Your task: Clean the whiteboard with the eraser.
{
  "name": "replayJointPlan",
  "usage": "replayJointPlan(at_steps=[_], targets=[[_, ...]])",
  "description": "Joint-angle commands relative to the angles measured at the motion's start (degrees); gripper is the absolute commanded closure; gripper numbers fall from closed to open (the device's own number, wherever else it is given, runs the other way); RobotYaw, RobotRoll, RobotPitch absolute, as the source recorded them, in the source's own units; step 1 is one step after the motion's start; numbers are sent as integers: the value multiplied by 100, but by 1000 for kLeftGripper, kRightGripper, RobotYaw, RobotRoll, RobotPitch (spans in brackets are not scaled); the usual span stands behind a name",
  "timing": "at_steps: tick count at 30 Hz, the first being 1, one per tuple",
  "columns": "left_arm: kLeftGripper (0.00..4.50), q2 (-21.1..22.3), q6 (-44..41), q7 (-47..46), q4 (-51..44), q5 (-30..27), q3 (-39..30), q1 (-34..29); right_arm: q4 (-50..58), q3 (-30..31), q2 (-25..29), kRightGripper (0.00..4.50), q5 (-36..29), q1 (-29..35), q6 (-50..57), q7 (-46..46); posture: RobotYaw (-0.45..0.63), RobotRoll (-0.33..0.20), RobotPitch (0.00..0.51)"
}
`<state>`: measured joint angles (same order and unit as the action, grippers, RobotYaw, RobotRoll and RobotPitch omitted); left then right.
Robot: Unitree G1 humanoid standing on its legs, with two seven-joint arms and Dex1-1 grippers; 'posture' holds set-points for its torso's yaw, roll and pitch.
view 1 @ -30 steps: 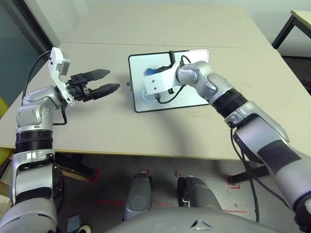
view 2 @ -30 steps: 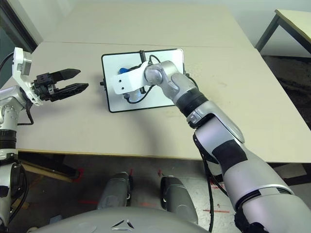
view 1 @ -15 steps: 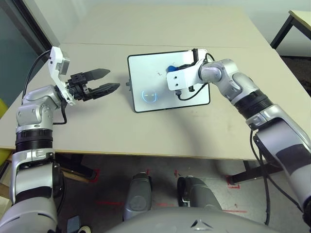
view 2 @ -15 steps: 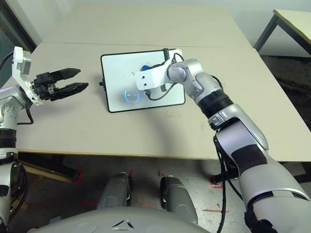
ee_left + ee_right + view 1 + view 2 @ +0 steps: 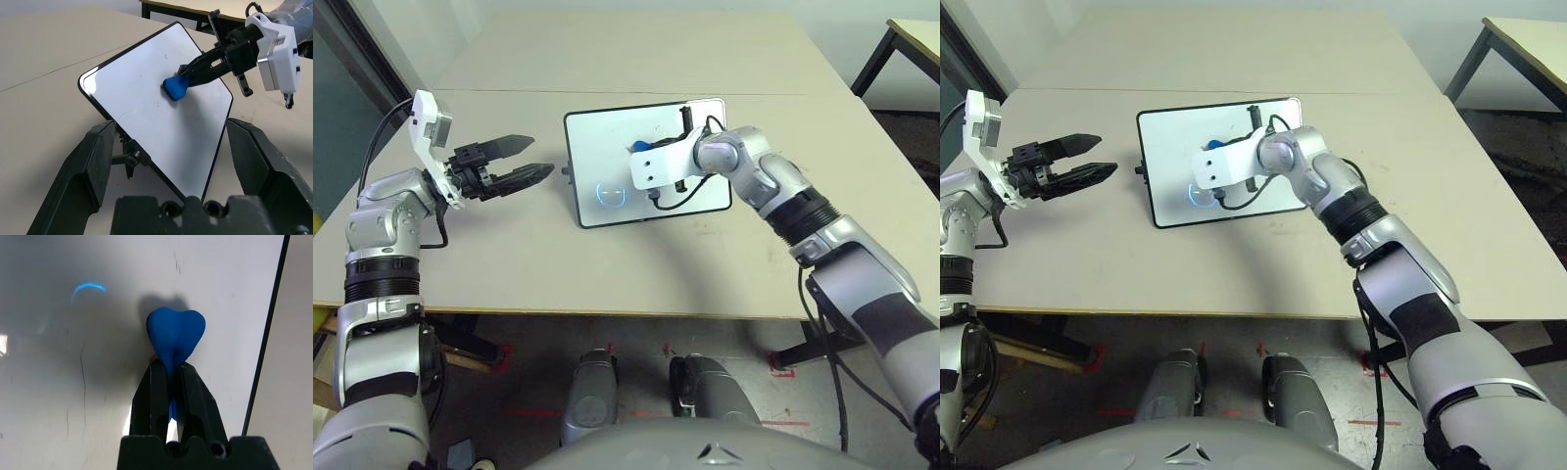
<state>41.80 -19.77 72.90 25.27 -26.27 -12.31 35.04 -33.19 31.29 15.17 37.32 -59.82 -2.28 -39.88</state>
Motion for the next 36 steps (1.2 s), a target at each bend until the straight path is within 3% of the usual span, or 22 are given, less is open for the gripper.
replayJointPlan(at_steps=[1,13,36], targets=[[0,54,8,1,-103,-12,16,-55,-95,148,-142,4500,64,-59,-45,57,313,0,57],[0,38,1,-17,-141,-22,13,-64,-535,157,-121,4500,131,-214,-172,286,309,0,51],[0,7,16,15,-44,12,73,37,-1381,-224,1084,4500,-28,-428,-206,662,285,0,60]])
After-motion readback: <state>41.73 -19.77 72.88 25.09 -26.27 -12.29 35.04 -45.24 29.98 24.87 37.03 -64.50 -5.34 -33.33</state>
